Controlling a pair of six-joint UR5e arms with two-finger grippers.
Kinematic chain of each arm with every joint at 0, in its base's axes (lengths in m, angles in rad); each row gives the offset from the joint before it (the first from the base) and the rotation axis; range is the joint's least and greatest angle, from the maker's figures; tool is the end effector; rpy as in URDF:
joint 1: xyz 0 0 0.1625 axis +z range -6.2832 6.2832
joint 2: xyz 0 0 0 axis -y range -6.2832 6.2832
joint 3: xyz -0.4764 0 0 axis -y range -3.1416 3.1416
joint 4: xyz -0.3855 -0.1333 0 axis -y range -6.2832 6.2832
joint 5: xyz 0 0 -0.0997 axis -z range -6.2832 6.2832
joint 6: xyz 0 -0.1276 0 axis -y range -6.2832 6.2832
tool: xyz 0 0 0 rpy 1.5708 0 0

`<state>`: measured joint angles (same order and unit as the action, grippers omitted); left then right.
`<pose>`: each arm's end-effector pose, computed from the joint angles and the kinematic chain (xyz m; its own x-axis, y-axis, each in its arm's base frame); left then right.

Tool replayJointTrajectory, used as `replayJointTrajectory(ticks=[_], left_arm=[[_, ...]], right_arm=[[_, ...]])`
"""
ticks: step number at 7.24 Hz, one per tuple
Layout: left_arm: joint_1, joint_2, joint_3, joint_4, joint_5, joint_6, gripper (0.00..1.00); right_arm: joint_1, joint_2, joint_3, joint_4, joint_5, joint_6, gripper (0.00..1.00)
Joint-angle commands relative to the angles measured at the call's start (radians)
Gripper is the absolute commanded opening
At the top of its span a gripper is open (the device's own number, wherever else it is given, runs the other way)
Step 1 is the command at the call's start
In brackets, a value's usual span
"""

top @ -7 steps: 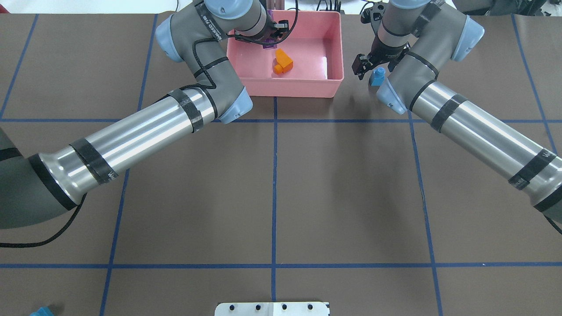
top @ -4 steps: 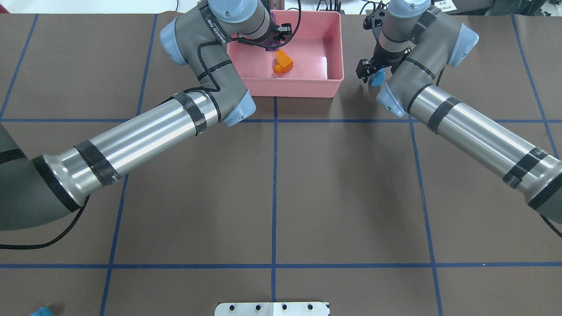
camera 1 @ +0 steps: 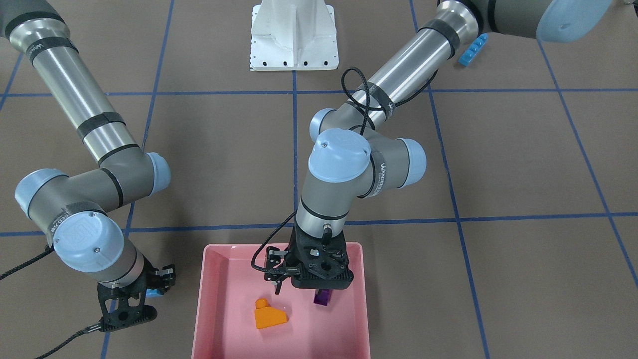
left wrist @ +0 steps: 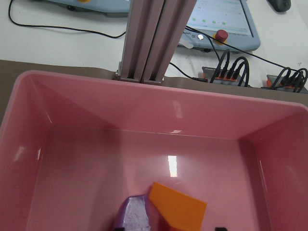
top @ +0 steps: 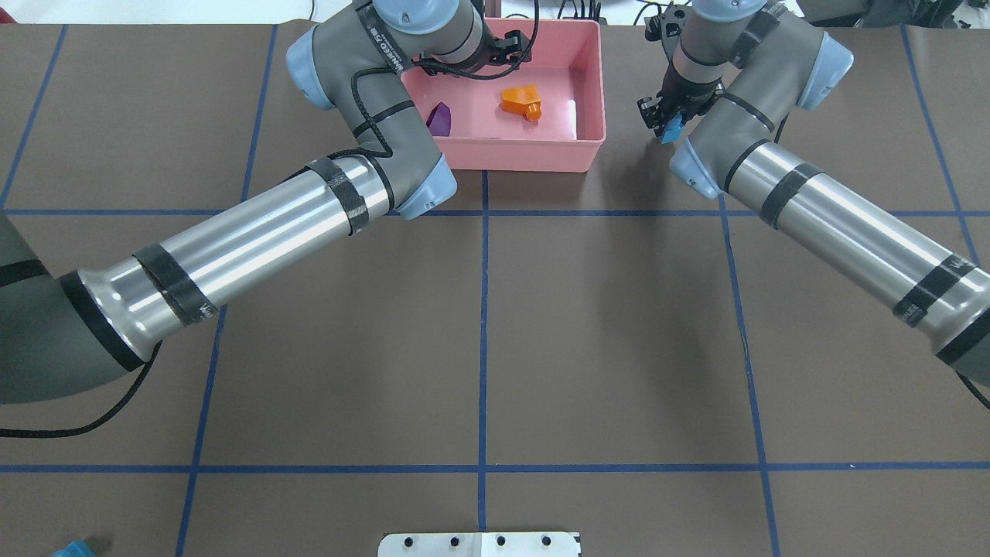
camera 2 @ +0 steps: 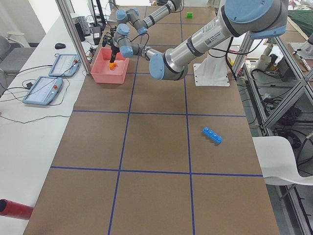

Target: Put all blocks into box

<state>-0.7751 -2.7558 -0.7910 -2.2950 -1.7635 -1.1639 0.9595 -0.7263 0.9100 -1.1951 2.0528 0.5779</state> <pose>0.6035 -0.7436 0.1532 0.5031 0.0509 -0.8627 0.3964 0.8735 0.2827 -0.4442 -0.7629 0.4514 0.7552 -0.2155 0.6190 0.0882 0.9692 0.2299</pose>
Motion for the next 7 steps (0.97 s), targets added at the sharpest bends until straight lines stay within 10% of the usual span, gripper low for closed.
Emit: replayJointTrajectory(ticks=[1,4,7], left_arm=[[-0.013,0.004,-0.081,0.088,-0.040,0.007,1.00],[-0.090,0.168,-0.502,0.584,-0.191,0.252,1.00],[-0.108,0.664,-1.071,0.819,-0.224,0.572,0.99]], right_arm=[[0.071,0.001,0.140,-0.126,0.097,-0.003,0.00],[0.101,0.130,0.158,-0.147,0.135,0.196,0.00],[0.033,0.289,-0.052,-0.027,0.005,0.256,0.00]])
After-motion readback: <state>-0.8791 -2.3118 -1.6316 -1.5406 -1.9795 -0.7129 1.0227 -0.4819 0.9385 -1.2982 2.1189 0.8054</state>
